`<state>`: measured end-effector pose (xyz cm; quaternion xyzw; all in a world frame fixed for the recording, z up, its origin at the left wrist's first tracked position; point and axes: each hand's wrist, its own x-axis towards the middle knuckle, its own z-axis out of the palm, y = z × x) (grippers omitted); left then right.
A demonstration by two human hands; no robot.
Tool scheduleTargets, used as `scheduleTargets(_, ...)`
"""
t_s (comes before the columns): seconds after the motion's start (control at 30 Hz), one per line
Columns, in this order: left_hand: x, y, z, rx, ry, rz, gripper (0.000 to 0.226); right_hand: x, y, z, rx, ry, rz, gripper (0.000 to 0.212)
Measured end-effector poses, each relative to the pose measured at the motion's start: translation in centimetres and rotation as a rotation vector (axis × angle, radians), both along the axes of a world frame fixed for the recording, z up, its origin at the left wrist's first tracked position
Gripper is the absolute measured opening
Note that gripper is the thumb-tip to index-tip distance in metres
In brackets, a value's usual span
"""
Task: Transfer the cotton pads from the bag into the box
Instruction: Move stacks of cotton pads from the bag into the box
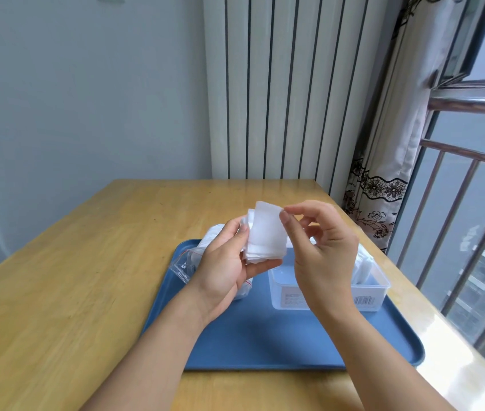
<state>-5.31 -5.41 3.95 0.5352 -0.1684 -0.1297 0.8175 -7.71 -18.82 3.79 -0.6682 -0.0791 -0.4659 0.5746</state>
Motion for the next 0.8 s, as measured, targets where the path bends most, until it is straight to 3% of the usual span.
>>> scheduleTargets(0.17,0.1,-0.1,-0.1,0.001,-0.018,0.034,0.033,-0.1,-1.0,0.7,0.360,0.095,0.271,0.008)
scheduleTargets(0.27,0.1,0.0,0.0,0.002,-0.025,0.014,0.034,-0.1,-1.1,0.6,0.285,0.191,0.335,0.006)
scheduleTargets(0.43,0.0,0.1,0.0,0.002,-0.028,-0.006,0.034,0.1,-1.0,0.3,0.222,0.261,0.264,0.007)
scheduleTargets(0.8,0.0,0.2,0.0,0.032,-0.029,-0.026,0.033,0.4,-1.2,0.2,0.199,0.274,0.273,0.007)
